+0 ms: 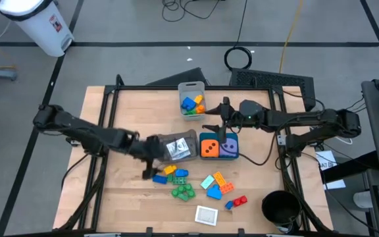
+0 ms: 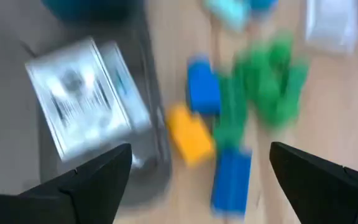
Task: Pick & Place Toys
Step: Adjust the black bin
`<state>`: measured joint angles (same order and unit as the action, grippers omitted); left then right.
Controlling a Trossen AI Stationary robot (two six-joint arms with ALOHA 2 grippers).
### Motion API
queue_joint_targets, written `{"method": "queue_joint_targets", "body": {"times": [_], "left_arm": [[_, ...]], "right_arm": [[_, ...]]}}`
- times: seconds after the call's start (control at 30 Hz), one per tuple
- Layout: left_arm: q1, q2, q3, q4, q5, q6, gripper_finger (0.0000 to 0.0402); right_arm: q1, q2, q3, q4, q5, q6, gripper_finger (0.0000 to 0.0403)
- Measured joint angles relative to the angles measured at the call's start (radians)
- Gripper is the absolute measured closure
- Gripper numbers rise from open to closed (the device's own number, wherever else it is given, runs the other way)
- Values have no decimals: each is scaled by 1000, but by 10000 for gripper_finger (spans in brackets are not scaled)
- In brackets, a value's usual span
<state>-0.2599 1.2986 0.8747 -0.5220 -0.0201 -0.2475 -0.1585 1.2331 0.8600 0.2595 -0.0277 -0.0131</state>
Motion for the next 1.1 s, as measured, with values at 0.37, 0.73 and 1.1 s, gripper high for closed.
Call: {"method": "queue_joint_targets", "body": {"times": [0.37,0.73,1.1], "left_arm": [[-159,165,2,-83,-190,-82,14],[-160,192,-1,-51,-264,-62,14],[-140,174,117,-210,-406,-11,14]], "right_arm": [[0,0,0,14,0,4,138],[0,0,0,20,0,2,138],[0,0,0,19,0,1,138]]}}
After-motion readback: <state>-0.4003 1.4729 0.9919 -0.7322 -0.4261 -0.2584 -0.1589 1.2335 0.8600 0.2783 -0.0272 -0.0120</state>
